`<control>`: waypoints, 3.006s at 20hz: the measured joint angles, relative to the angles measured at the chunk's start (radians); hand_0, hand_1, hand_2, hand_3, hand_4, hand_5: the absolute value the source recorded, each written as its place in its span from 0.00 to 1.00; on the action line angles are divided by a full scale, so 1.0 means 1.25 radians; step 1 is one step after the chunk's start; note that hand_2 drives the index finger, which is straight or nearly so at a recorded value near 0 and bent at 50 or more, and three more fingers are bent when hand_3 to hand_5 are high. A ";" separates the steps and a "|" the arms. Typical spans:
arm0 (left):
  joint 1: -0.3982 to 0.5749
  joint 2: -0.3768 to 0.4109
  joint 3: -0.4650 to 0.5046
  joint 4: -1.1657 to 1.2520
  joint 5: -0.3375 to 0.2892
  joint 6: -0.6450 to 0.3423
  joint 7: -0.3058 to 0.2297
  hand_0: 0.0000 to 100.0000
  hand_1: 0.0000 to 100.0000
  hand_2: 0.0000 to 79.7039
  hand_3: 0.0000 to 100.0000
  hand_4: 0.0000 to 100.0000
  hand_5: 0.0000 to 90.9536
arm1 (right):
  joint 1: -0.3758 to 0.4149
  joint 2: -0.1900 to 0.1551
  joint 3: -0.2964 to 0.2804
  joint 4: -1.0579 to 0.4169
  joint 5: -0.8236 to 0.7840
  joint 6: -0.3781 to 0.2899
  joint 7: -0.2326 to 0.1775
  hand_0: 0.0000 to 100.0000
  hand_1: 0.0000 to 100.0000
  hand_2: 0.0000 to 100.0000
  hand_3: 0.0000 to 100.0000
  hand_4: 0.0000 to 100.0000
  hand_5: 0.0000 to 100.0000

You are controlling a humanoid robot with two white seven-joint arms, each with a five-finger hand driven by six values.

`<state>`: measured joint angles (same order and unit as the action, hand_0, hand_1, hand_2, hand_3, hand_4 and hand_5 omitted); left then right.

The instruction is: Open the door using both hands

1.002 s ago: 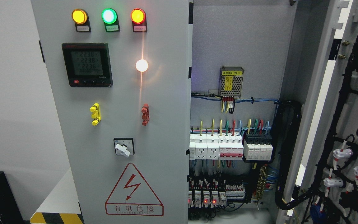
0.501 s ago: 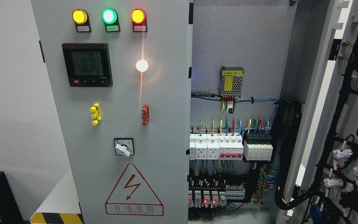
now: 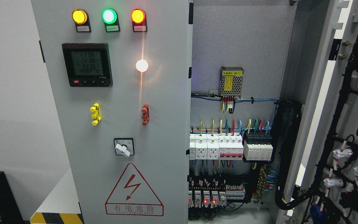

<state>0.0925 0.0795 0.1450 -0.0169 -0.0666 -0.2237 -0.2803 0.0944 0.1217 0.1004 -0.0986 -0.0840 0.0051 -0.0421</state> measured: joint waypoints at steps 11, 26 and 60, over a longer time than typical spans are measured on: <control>-0.007 -0.006 0.019 0.005 0.003 -0.005 0.008 0.00 0.00 0.00 0.00 0.00 0.00 | 0.172 -0.050 0.005 -0.350 -0.002 -0.002 0.000 0.00 0.00 0.00 0.00 0.00 0.00; -0.009 -0.016 0.028 0.007 0.005 -0.005 0.003 0.00 0.00 0.00 0.00 0.00 0.00 | 0.408 -0.168 0.080 -1.053 -0.003 -0.061 -0.001 0.00 0.00 0.00 0.00 0.00 0.00; -0.004 -0.024 0.033 0.013 0.006 0.011 0.006 0.00 0.00 0.00 0.00 0.00 0.00 | 0.074 -0.224 0.151 -1.561 -0.006 -0.114 -0.004 0.00 0.00 0.00 0.00 0.00 0.00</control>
<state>0.0876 0.0500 0.1859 -0.0004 -0.0597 -0.2104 -0.2723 0.1874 -0.1579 0.2890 -2.0501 -0.0915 -0.1370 -0.0471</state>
